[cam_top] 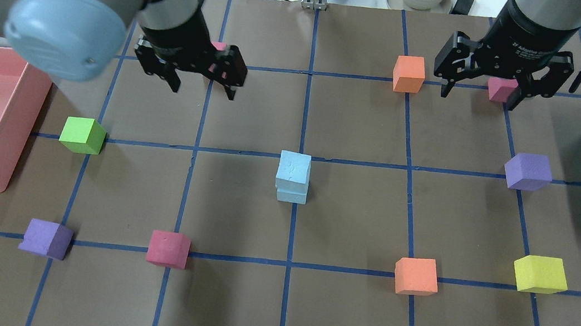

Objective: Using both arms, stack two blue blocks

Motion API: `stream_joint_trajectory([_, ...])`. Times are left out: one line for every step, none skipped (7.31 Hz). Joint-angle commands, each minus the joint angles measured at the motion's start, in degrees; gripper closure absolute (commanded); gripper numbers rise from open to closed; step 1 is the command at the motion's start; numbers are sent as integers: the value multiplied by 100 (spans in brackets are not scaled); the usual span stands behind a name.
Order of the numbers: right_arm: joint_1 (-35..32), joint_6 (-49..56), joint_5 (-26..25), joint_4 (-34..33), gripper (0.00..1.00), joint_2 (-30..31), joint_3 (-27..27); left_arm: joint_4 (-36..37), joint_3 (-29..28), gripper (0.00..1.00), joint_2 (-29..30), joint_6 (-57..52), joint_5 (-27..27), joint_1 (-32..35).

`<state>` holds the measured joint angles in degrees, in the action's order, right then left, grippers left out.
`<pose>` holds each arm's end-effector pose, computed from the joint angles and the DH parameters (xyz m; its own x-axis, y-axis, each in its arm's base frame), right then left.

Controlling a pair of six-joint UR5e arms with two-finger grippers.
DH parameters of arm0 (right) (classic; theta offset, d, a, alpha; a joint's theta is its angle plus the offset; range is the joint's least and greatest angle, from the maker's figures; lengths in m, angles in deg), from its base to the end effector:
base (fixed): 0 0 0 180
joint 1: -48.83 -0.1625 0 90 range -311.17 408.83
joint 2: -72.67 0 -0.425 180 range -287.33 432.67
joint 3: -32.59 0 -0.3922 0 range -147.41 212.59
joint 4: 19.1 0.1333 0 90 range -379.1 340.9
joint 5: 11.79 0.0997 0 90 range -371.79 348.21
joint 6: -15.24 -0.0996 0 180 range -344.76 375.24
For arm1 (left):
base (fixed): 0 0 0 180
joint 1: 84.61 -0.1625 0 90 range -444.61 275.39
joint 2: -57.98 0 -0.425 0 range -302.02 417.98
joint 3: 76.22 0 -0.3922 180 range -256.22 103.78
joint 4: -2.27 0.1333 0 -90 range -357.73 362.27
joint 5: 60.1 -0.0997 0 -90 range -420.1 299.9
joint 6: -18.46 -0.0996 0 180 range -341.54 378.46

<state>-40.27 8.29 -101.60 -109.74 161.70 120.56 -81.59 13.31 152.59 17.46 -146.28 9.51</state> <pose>0.1257 -0.5040 0.4981 -0.9906 0.1364 -0.0069 0.1366 0.9902 -0.0290 -0.1775 -0.5170 0.4620 -0.9936 0.0914 0.0660 0.0892 0.9954 -0.0361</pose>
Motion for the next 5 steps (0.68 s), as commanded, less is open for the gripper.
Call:
stream_joint_trajectory([-2,0,-2,-6,0,0,1,-289,-120,0,-311,-663,-21,-824])
stream_joint_trajectory([-2,0,7,-7,0,0,1,-376,-112,0,-495,-822,-65,-791])
stream_joint_trajectory([-2,0,33,-33,0,0,-8,-481,-85,0,-601,-824,-57,-791])
stream_joint_trajectory([-2,0,16,-42,0,0,1,-465,45,0,-602,-789,-65,-782])
stream_joint_trajectory([-2,0,7,-50,0,0,9,-386,212,0,-602,-789,-57,-773])
